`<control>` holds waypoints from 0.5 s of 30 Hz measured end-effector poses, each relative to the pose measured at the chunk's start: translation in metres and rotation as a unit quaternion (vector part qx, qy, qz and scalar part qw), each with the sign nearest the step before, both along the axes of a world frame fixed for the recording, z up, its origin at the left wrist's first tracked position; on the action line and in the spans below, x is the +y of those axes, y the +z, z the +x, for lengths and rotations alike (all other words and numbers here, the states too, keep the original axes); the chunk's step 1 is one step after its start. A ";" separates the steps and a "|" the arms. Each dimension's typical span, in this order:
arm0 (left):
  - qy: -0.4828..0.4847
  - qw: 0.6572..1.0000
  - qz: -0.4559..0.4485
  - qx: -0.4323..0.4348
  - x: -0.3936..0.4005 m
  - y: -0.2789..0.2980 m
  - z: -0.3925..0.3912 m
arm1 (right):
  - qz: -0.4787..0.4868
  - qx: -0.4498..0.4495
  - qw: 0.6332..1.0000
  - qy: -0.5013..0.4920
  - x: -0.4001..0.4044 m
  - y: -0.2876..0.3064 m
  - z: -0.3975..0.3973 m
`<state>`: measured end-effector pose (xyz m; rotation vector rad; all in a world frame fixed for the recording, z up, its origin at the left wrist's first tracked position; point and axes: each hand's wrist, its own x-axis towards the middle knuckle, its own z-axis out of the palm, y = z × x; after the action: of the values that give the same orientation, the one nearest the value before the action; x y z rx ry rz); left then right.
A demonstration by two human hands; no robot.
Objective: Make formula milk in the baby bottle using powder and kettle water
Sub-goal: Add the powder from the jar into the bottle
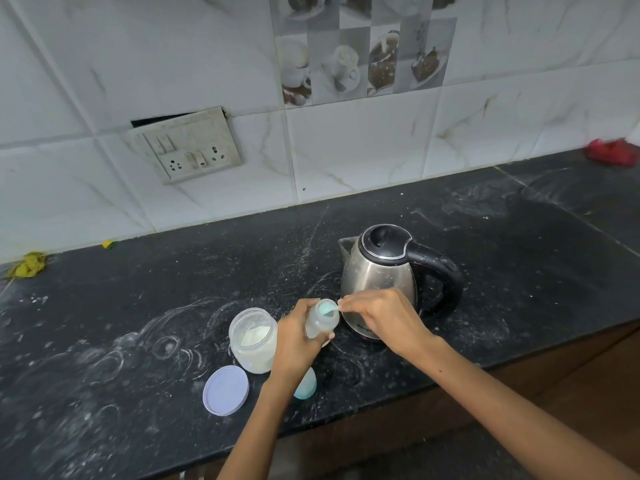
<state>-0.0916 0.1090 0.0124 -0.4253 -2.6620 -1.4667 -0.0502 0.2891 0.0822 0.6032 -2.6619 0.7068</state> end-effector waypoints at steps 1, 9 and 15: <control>-0.001 1.000 -0.001 0.001 0.000 0.000 0.000 | 0.003 -0.014 1.000 0.001 0.001 -0.001 -0.001; -0.007 1.000 -0.015 -0.004 0.004 -0.003 -0.003 | 0.017 -0.050 0.999 -0.009 0.003 -0.002 -0.005; -0.008 1.000 -0.011 -0.004 0.005 -0.004 -0.005 | 0.009 -0.056 0.998 -0.010 0.005 -0.003 -0.010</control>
<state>-0.0962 0.1139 0.0080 -0.4433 -2.6896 -1.4464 -0.0600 0.2936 0.0787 0.5561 -2.7769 0.7322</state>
